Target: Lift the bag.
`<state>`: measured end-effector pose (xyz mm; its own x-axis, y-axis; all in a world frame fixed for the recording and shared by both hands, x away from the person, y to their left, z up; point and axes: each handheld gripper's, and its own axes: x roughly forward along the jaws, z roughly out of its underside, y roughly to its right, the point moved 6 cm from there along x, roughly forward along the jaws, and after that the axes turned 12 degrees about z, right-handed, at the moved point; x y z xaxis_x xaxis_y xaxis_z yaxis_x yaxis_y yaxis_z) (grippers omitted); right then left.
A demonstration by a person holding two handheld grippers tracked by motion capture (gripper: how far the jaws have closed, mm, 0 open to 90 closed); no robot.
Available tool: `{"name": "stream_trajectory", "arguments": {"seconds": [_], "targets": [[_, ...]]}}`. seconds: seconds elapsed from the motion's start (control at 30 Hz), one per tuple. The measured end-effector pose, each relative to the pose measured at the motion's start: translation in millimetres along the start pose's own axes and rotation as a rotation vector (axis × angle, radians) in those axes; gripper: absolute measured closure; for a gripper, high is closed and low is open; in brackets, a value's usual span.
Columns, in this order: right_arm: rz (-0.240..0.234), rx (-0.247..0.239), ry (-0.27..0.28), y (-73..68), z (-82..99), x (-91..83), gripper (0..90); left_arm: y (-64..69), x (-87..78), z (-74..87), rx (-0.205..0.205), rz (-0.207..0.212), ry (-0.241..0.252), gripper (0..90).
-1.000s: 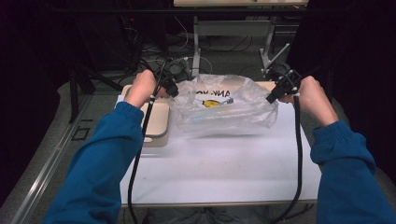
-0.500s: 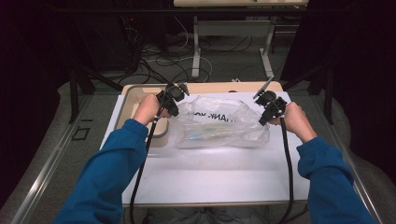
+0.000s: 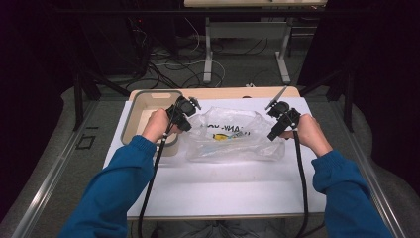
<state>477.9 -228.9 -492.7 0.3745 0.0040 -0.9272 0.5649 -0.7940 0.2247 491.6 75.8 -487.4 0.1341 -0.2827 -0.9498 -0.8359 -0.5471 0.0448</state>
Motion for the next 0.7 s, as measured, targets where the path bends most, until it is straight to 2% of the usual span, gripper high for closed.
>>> {"name": "stream_trajectory", "arguments": {"seconds": [0.07, 0.1, 0.13, 0.23, 0.27, 0.33, 0.43, 0.47, 0.5, 0.57, 0.63, 0.67, 0.7], "targets": [[0.020, -0.023, 0.045, -0.4, -9.6, -10.6, 33.6, 2.0, 0.3, -1.1, 0.010, -0.006, 0.000, 82.5], [0.023, -0.012, 0.038, -2.2, -13.1, -15.6, 31.6, 3.2, 0.2, -1.5, 0.017, -0.007, -0.001, 81.4], [0.058, -0.019, 0.060, -1.9, -18.2, -18.7, 30.3, 4.3, 0.0, -1.6, 0.021, -0.012, -0.005, 80.0], [0.082, -0.036, 0.066, -1.7, -28.4, -24.4, 26.7, 6.8, -0.2, -1.1, 0.035, -0.029, -0.012, 74.9], [0.090, -0.041, 0.069, -2.5, -30.8, -23.5, 25.3, 7.1, -0.9, -1.1, 0.043, -0.036, -0.015, 71.7], [0.067, -0.044, 0.079, -7.9, -35.0, -18.2, 22.8, 6.7, -5.6, -3.1, 0.043, -0.051, -0.023, 61.0], [0.056, -0.067, 0.040, -13.8, -35.7, -0.7, 23.4, 10.3, -20.6, -14.1, 0.047, -0.072, 0.012, 47.3], [0.055, -0.065, 0.026, -16.9, -34.9, 6.2, 25.1, 13.3, -25.5, -19.1, 0.055, -0.086, 0.028, 42.3], [0.091, -0.074, 0.026, -16.5, -35.1, 12.6, 30.0, 17.4, -29.8, -24.0, 0.073, -0.099, 0.035, 38.4], [0.100, -0.068, 0.027, -17.1, -34.8, 19.1, 41.2, 28.6, -33.7, -33.9, 0.104, -0.102, 0.062, 34.8], [0.089, -0.059, 0.035, -15.9, -35.1, 22.0, 55.9, 41.1, -31.7, -42.6, 0.143, -0.103, 0.070, 32.9], [0.107, -0.047, 0.042, -14.9, -35.2, 22.1, 63.6, 46.3, -30.4, -46.7, 0.163, -0.101, 0.070, 32.7], [0.090, -0.038, 0.044, -14.8, -34.9, 21.2, 70.0, 51.7, -28.9, -50.3, 0.164, -0.108, 0.083, 32.5]]}}
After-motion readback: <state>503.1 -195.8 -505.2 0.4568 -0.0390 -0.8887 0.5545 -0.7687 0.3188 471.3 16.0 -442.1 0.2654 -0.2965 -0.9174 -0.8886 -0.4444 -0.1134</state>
